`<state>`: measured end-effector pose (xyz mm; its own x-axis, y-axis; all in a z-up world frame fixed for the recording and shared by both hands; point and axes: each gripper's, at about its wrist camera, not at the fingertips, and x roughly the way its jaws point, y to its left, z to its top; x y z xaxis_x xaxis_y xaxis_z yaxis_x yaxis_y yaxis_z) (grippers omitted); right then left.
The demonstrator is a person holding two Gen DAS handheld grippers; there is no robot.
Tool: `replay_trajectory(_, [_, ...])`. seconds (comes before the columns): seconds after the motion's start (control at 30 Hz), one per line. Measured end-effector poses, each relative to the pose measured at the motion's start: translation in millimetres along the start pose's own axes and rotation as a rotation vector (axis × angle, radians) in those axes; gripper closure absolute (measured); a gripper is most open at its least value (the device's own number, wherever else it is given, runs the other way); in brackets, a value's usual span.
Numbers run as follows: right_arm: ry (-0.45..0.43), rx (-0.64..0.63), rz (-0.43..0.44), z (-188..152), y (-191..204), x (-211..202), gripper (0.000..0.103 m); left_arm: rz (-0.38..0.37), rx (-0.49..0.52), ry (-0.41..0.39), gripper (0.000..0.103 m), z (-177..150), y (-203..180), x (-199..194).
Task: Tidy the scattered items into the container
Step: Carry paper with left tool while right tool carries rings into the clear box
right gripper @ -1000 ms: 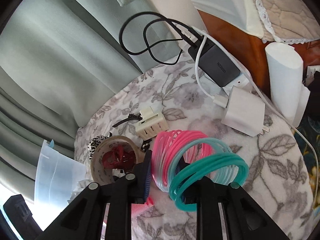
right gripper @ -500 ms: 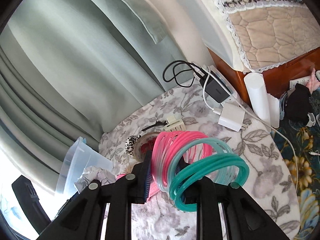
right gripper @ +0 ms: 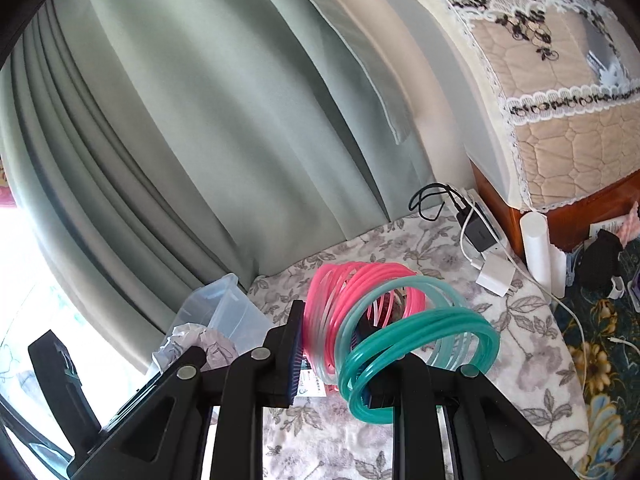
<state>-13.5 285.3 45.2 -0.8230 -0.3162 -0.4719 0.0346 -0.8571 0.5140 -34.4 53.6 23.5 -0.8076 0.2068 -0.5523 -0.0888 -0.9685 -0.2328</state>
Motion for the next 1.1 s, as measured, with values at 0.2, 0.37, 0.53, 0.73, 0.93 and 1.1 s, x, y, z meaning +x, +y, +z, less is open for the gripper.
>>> replay_trajectory(0.2, [-0.024, -0.054, 0.024, -2.5, 25.1, -12.5, 0.079, 0.011, -0.070, -0.026, 0.044, 5.2, 22.9, -16.5])
replay_trajectory(0.37, [-0.010, -0.087, 0.031, -7.5, 46.5, -9.6, 0.079, 0.040, -0.135, -0.054, 0.044, 6.4, 50.2, -24.2])
replay_trajectory(0.53, [0.007, -0.138, 0.049, -13.6, 69.4, -2.4, 0.079, 0.069, -0.200, -0.082, 0.044, 7.7, 77.5, -32.0])
replay_trajectory(0.73, [0.078, -0.231, 0.097, -24.9, 100.0, 26.8, 0.079, 0.129, -0.287, -0.116, 0.044, 3.9, 117.8, -38.1])
replay_trajectory(0.93, [0.158, -0.311, 0.155, -40.7, 131.6, 64.0, 0.079, 0.179, -0.337, -0.119, 0.044, 0.8, 151.2, -32.1])
replay_trajectory(1.1, [0.214, -0.372, 0.192, -53.2, 160.7, 90.3, 0.079, 0.193, -0.365, -0.118, 0.044, -1.7, 173.6, -27.2])
